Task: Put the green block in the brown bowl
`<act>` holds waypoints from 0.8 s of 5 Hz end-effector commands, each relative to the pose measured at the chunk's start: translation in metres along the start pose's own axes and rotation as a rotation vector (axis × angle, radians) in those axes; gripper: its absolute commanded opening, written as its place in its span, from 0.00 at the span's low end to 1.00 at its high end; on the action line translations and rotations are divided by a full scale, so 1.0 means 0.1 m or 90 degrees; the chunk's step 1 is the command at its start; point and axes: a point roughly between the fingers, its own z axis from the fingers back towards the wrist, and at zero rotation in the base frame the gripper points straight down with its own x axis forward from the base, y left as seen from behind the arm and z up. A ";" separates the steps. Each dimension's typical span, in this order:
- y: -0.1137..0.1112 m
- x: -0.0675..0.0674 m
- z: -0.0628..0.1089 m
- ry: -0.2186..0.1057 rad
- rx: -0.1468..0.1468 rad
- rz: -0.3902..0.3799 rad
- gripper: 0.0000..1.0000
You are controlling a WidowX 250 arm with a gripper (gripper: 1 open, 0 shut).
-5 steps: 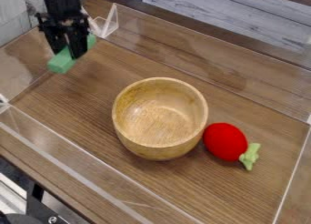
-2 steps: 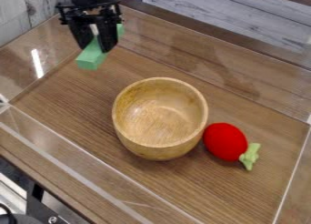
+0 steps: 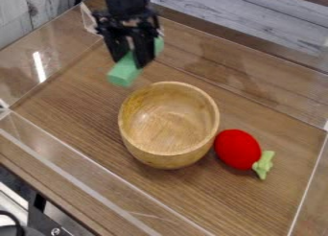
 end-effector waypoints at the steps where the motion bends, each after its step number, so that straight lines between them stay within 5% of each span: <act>1: -0.29 0.00 0.02 -0.050 0.010 -0.023 0.00; 4: -0.21 0.36 0.01 -0.103 0.043 0.011 0.00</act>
